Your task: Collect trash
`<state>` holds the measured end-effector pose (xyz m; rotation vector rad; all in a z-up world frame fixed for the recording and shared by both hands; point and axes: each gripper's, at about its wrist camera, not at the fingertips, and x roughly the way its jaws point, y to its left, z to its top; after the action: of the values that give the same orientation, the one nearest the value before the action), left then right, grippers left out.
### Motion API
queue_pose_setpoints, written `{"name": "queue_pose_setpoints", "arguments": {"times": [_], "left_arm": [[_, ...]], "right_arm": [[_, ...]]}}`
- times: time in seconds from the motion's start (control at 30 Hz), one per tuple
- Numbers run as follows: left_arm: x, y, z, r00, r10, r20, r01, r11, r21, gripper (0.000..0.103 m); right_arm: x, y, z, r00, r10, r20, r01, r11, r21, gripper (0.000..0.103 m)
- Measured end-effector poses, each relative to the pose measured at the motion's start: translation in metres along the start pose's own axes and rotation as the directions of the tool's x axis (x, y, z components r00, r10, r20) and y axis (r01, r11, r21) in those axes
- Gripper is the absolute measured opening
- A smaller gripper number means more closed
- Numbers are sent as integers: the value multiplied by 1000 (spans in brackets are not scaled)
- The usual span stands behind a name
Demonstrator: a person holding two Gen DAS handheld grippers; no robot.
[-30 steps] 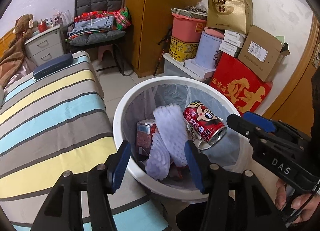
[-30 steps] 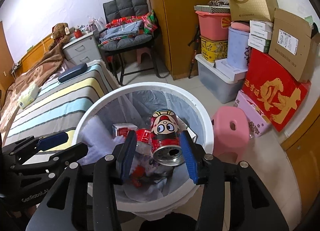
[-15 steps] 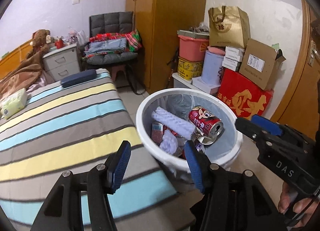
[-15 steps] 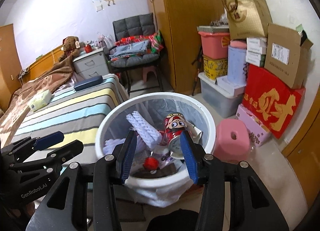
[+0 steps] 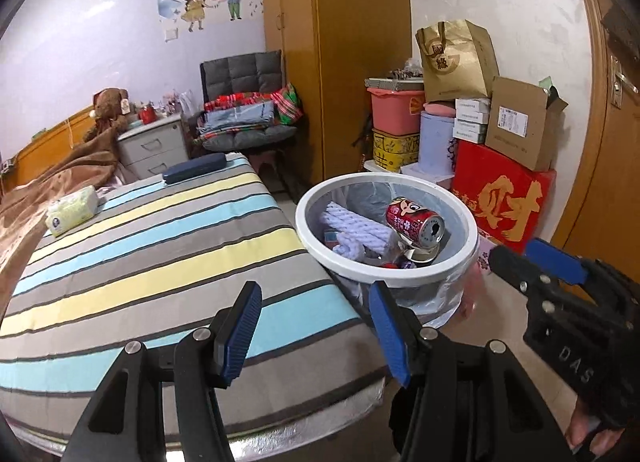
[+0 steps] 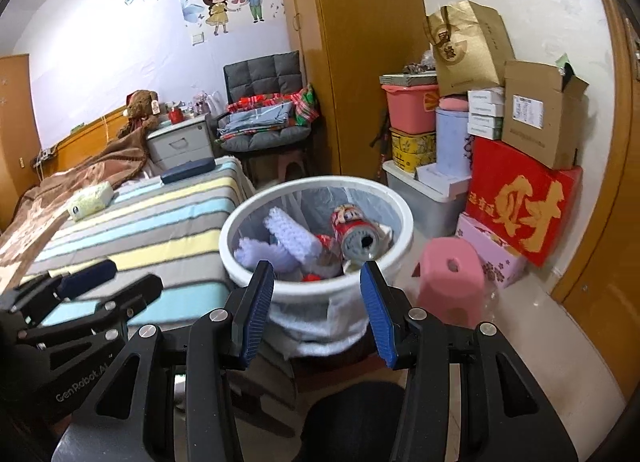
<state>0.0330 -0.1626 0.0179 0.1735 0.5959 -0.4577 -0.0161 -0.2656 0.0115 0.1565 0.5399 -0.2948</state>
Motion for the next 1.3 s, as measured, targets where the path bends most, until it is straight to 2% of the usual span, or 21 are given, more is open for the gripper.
{"name": "queue_pose_setpoints", "arguments": {"times": [0.17,0.4,1.3], "left_arm": [[-9,4,-7,1000,13,7,-13,1000,-8,56],[-15,11,-8,999,39,20,-38,999,-31,56],[-13,20,-9,999,50,10,-49,998,-44,56]], "right_arm": [[-13,13,-10,999,-30,35,32,997,-66,47],[-22,14,-9,996,-31,78,37,997,-68,47],[-24,23,-9,996,-31,82,36,998,-56,47]]}}
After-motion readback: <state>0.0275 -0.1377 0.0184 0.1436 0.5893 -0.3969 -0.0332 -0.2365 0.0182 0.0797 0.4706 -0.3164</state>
